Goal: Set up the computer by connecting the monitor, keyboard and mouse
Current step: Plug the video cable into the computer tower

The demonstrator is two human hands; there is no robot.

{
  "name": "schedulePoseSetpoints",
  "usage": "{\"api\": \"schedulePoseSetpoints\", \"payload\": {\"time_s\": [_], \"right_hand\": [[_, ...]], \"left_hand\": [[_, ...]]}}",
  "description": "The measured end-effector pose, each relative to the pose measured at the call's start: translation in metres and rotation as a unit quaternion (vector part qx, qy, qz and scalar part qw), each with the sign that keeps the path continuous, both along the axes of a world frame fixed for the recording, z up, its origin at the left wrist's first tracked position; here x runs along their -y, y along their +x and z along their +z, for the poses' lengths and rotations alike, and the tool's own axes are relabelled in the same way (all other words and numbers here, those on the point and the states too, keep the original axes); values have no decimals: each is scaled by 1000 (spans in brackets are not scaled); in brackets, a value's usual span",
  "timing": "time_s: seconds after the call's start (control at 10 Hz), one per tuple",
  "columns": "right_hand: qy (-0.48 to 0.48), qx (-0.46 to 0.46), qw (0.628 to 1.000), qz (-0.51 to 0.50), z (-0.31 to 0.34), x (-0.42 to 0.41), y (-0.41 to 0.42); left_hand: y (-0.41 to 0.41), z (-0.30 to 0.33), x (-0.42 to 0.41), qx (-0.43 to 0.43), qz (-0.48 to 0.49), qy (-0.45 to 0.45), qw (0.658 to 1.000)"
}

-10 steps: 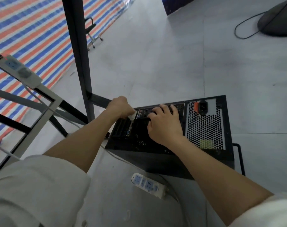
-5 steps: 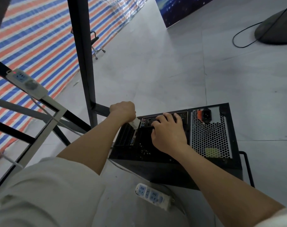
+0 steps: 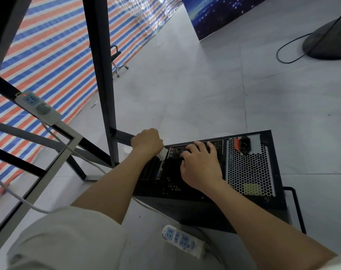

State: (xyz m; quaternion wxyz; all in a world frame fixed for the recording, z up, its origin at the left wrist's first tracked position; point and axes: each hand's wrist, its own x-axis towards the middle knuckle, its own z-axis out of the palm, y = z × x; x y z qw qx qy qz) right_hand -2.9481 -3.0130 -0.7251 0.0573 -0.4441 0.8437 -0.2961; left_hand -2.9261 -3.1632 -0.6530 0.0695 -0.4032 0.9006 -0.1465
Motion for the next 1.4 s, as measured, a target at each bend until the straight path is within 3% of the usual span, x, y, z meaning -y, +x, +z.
{"api": "schedulePoseSetpoints", "payload": {"time_s": [0.1,0.3,0.4,0.7,1.4], "right_hand": [[1,0,1000,2,0,-1,0],[0,1,1000,3,0,0,-1],[1,-1,1000,0,0,1,0],[4,-1,1000,4,1,0,-1],[-8,-1,1000,-2,-1,1,0]], "left_hand": [[-5,0,-2,22,24,-8,999],[4,-7,7,-38,3,32,999],[-1,-7,2,-22,9,-4,1000],[5,-11,13,-63,20,45,997],[-5,-4,19,-2,33,20,999]]}}
